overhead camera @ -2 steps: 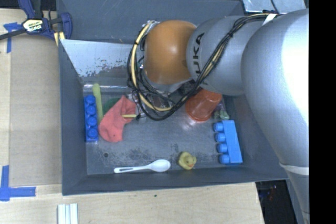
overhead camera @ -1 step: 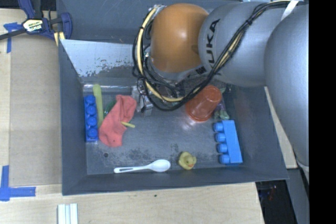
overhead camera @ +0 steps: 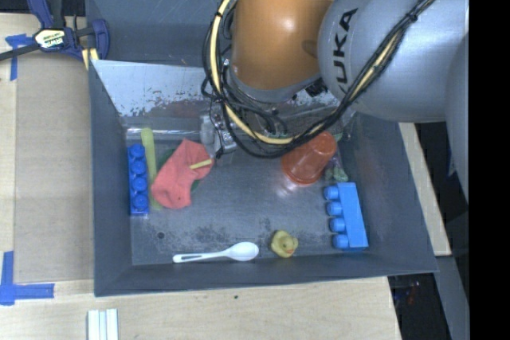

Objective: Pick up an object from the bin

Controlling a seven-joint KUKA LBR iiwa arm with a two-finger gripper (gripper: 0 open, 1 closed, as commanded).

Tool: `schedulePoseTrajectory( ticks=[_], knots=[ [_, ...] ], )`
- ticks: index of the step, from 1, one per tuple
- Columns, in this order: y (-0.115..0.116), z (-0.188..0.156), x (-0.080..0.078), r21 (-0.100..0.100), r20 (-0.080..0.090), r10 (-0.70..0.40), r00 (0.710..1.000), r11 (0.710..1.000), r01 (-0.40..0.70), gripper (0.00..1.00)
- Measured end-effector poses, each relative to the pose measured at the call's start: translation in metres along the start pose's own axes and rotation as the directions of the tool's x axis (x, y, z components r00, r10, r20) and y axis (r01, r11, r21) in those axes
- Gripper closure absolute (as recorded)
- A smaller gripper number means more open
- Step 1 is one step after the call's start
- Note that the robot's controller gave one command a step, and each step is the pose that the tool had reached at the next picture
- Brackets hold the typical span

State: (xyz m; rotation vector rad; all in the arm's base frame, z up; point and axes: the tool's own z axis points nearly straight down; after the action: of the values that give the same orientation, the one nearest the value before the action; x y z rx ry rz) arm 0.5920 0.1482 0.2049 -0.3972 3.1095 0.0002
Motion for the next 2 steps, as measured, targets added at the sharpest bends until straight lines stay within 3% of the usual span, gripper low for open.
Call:
schedulePoseTrajectory(
  ticks=[1,2],
  knots=[
    [0.004,-0.015,-0.007,0.001,0.02,-0.028,0.999,1.0,0.028,1.0],
    [-0.014,-0.011,0.007,-0.002,-0.004,-0.272,0.962,0.962,0.272,1.0]
  ],
)
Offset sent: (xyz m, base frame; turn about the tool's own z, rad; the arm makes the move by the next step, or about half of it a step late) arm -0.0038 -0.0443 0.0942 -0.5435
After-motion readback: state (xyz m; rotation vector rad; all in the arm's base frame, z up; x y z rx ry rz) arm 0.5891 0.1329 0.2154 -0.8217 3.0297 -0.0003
